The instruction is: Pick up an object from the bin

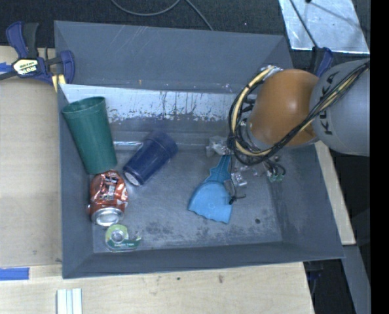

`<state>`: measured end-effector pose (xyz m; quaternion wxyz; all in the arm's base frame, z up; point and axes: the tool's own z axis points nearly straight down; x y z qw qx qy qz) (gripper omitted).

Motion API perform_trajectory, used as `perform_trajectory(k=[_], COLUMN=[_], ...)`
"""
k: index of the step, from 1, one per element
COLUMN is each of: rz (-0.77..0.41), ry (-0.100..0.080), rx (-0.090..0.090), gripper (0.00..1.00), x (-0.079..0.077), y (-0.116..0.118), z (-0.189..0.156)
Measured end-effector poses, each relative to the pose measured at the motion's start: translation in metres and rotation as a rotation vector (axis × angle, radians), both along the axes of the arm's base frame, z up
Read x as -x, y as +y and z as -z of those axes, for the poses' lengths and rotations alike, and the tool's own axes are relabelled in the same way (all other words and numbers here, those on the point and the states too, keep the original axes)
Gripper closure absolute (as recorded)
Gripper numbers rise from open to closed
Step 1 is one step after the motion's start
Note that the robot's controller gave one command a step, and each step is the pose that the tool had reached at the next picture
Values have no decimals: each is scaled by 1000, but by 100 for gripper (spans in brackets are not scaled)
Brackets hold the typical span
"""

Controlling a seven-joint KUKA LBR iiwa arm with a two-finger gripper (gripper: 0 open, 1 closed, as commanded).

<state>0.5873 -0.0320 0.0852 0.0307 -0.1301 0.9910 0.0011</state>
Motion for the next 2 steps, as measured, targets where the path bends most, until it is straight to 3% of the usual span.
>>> perform_trajectory(k=[1, 2], rz=[-78, -251], ry=[-3, -2], rx=[7, 17], gripper=[0, 0], x=[1, -7], y=[3, 9], z=[6, 11])
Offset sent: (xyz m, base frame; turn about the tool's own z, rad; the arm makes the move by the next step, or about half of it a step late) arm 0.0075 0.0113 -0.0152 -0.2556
